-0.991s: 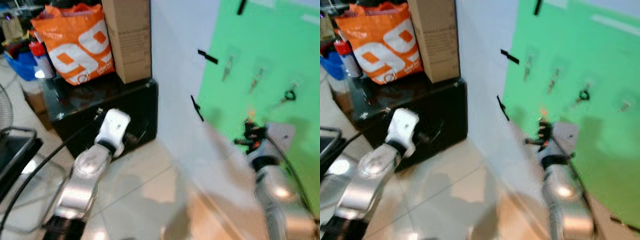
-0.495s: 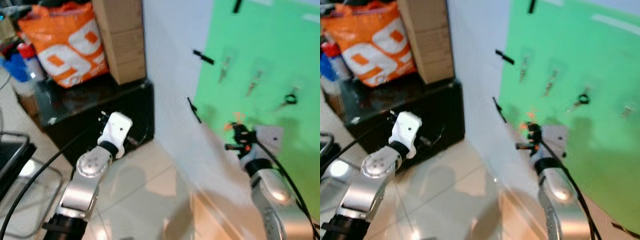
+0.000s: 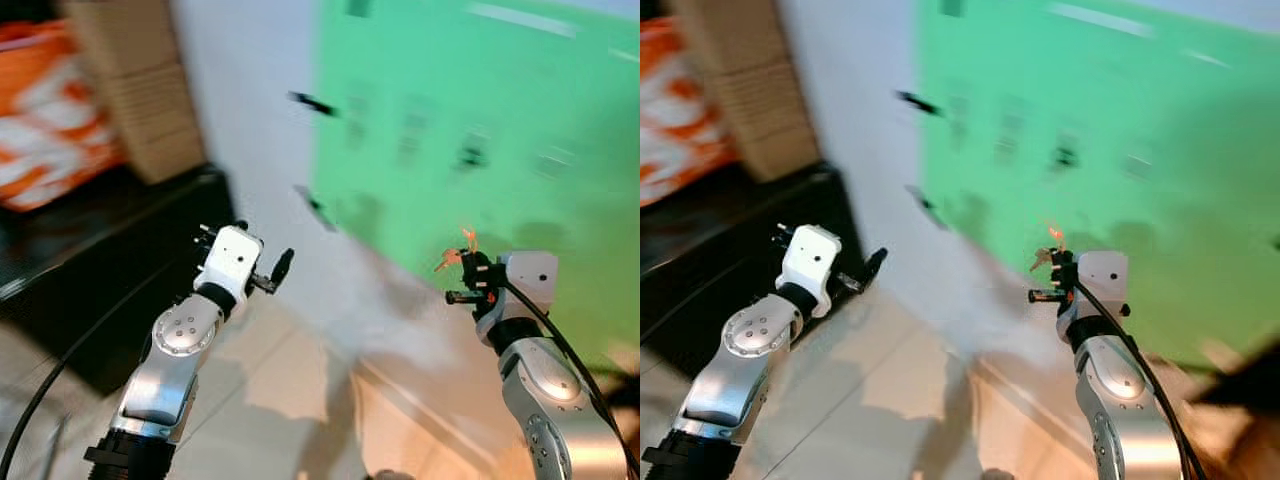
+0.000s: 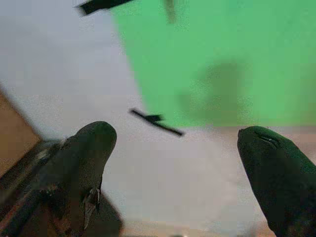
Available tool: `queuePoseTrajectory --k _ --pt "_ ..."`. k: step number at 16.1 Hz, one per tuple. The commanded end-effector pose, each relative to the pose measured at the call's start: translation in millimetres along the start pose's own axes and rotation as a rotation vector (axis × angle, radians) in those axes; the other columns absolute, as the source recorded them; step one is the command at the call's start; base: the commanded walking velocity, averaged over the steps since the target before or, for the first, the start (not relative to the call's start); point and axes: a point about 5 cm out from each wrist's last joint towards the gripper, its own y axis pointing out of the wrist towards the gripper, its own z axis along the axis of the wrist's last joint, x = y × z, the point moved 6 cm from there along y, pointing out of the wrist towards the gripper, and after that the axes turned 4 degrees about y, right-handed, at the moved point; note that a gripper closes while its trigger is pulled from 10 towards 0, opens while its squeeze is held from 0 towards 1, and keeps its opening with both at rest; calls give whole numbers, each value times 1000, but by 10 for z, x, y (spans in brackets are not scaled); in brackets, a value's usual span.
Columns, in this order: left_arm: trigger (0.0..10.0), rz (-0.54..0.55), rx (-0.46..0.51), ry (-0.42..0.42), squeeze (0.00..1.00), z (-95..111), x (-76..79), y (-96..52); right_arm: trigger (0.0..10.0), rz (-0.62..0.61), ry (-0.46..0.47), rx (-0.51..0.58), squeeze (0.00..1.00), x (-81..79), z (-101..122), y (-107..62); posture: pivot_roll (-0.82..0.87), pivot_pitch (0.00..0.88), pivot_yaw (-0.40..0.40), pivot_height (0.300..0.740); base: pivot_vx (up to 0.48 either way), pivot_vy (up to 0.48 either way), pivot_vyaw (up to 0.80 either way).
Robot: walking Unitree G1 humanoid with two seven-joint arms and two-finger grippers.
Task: Hang keys on a hook
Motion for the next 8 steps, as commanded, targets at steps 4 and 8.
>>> queuePoseTrajectory --k 4,8 --pt "10000 6 -3 -3 0 6 -11 11 10000 -31 -11 -7 0 57 1 -14 -90 0 22 740 0 0 -800" --pt "10000 11 -2 -8 0 18 -27 27 10000 -60 -2 -19 0 86 -19 -10 -91 0 27 740 0 360 -800"
